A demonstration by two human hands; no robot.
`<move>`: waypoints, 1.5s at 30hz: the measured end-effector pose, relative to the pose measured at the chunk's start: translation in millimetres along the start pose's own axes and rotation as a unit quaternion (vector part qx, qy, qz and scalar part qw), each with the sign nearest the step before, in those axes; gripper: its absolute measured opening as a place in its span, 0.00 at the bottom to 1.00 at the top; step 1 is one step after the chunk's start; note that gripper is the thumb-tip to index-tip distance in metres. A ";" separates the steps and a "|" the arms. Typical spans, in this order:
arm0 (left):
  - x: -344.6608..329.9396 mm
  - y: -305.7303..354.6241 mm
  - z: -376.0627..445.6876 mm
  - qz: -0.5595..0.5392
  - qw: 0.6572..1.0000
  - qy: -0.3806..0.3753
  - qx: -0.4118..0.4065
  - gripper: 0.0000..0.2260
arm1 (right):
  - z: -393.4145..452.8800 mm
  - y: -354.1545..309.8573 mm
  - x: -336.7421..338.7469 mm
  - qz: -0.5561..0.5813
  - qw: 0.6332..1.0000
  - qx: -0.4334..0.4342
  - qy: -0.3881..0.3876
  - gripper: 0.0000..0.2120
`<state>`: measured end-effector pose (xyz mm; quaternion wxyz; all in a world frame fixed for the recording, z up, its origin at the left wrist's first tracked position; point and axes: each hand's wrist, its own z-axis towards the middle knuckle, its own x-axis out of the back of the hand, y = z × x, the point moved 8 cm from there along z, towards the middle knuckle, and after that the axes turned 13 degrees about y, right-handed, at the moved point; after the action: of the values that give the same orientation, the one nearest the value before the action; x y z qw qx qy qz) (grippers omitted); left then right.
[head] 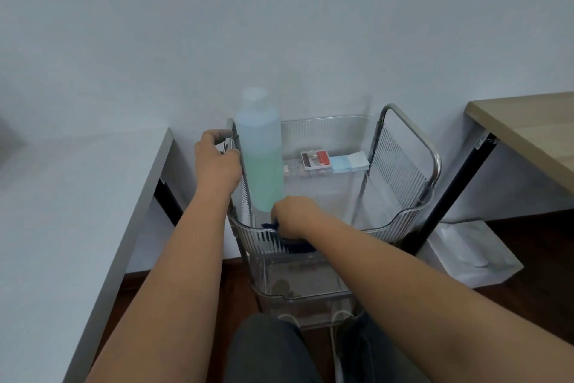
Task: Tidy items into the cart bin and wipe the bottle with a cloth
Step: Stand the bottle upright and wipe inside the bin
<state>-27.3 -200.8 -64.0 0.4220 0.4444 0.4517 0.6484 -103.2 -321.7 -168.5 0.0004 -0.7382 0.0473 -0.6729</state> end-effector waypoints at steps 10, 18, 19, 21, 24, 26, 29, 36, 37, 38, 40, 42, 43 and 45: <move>0.6 2.4 -1.3 0.000 1.000 -0.008 -0.002 0.15 | 11.5 -37.1 -7.2 0.069 0.992 0.084 -0.063 0.16; 0.5 -1.1 -0.1 -0.003 1.000 -0.001 0.007 0.14 | -18.1 7.9 4.4 0.073 0.991 0.074 -0.083 0.16; 0.5 -1.1 -0.1 -0.003 1.000 -0.001 0.006 0.14 | -22.2 18.8 6.2 0.054 0.992 0.067 -0.095 0.18; 0.4 -1.5 0.3 -0.006 1.000 0.000 0.008 0.14 | -32.8 44.6 9.7 0.008 0.990 0.054 -0.129 0.20; 0.7 -2.6 0.8 -0.006 1.000 0.003 0.007 0.14 | -48.3 93.6 16.3 -0.068 0.980 -0.017 -0.185 0.19; 0.3 -3.0 1.0 -0.009 1.000 0.003 0.007 0.14 | -58.2 119.0 18.1 -0.118 0.966 -0.058 -0.222 0.20; 0.7 -1.8 -0.7 -0.012 1.000 0.002 0.010 0.15 | -62.7 129.7 18.4 -0.150 0.961 -0.061 -0.225 0.22; 2.1 2.7 -2.7 -0.013 1.000 -0.006 0.012 0.15 | -34.0 59.6 16.9 -0.016 0.995 0.032 -0.095 0.19; 2.2 2.9 -3.2 -0.008 1.000 -0.009 0.011 0.15 | -27.2 49.7 14.7 -0.002 0.996 0.032 -0.081 0.18; 2.2 3.2 -3.6 -0.003 1.000 -0.011 0.010 0.14 | -20.0 43.2 13.0 0.007 0.997 0.022 -0.073 0.17; 2.0 3.5 -3.7 0.003 1.000 -0.016 0.010 0.14 | -7.8 44.1 12.1 0.017 0.997 -0.033 -0.073 0.15; 1.5 3.1 -3.8 0.009 1.000 -0.015 0.008 0.14 | 1.1 57.0 15.4 0.026 0.993 -0.090 -0.068 0.15; 1.4 2.7 -3.9 0.009 1.000 -0.014 0.007 0.14 | 4.7 62.0 18.2 0.030 0.992 -0.102 -0.061 0.15; 1.0 1.9 -3.3 0.001 1.000 -0.010 0.012 0.15 | 12.5 67.3 21.7 0.040 0.993 -0.099 -0.045 0.14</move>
<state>-31.0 -201.0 -62.6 0.4205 0.4560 0.4548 0.6390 -93.5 -391.0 -152.4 -0.0439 -0.7616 0.1436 -0.6305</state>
